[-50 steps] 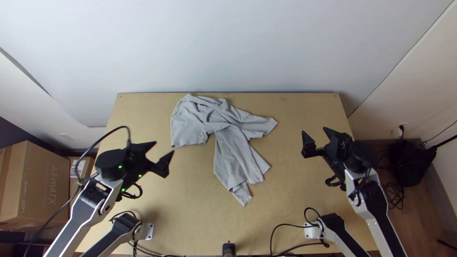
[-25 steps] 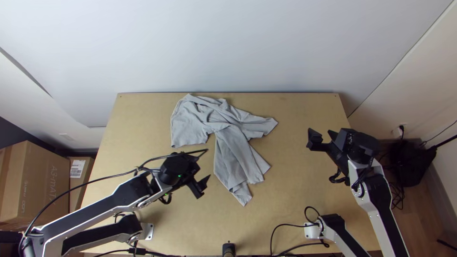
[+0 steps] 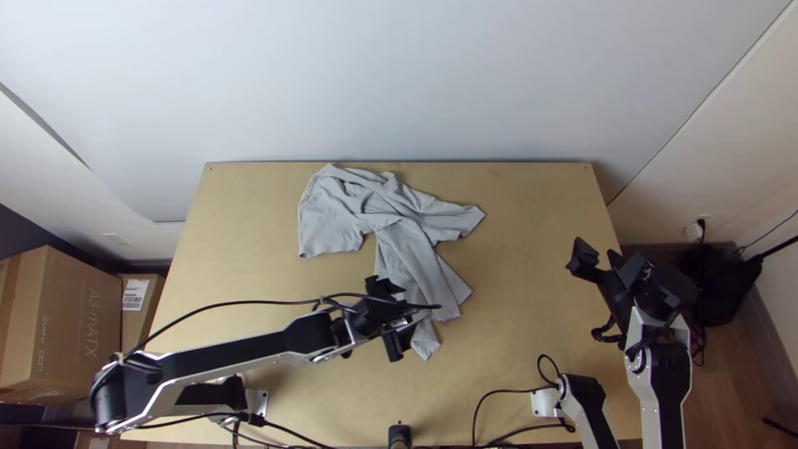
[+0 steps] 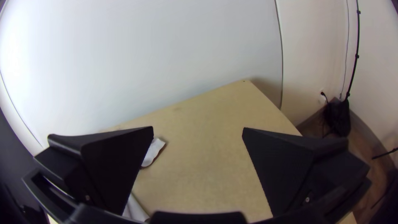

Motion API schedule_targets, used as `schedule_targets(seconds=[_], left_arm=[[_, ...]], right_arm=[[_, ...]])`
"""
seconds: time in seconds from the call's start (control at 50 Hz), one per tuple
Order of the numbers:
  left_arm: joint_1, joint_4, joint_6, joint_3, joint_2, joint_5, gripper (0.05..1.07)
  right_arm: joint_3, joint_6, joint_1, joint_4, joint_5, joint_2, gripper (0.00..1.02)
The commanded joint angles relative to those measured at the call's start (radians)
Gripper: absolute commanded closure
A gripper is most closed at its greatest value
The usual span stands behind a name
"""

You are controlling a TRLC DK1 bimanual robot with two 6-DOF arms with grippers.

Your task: Fold the t-shirt

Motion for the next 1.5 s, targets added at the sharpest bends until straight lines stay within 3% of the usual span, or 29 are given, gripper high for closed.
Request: schedule_targets(seconds=[0.0, 0.08, 0.2, 0.4, 0.5, 1.34, 1.48], left_arm=[[-0.042, 0.028, 0.035, 0.082, 0.085, -0.020, 0.10], [-0.057, 0.024, 0.045, 0.129, 0.147, -0.023, 0.11], [-0.060, 0.050, 0.058, 0.181, 0.230, -0.021, 0.30], [-0.058, 0.054, 0.056, 0.258, 0.348, -0.021, 0.32], [-0.057, 0.058, 0.051, 0.278, 0.388, -0.018, 0.44], [-0.054, 0.077, -0.031, 0.359, 0.543, -0.017, 0.46], [-0.055, 0.091, -0.036, 0.358, 0.552, -0.018, 0.59]], right_arm=[[-0.024, 0.057, -0.019, -0.008, -0.012, -0.034, 0.04], [-0.019, 0.066, -0.033, -0.011, -0.012, -0.041, 0.04], [0.002, 0.066, -0.064, -0.037, -0.015, -0.043, 0.04], [0.013, 0.065, -0.144, -0.069, -0.044, -0.049, 0.04], [0.013, 0.071, -0.159, -0.077, -0.053, -0.049, 0.04], [0.006, 0.155, -0.157, -0.114, -0.055, -0.092, 0.04], [0.004, 0.158, -0.159, -0.120, -0.055, -0.103, 0.04]])
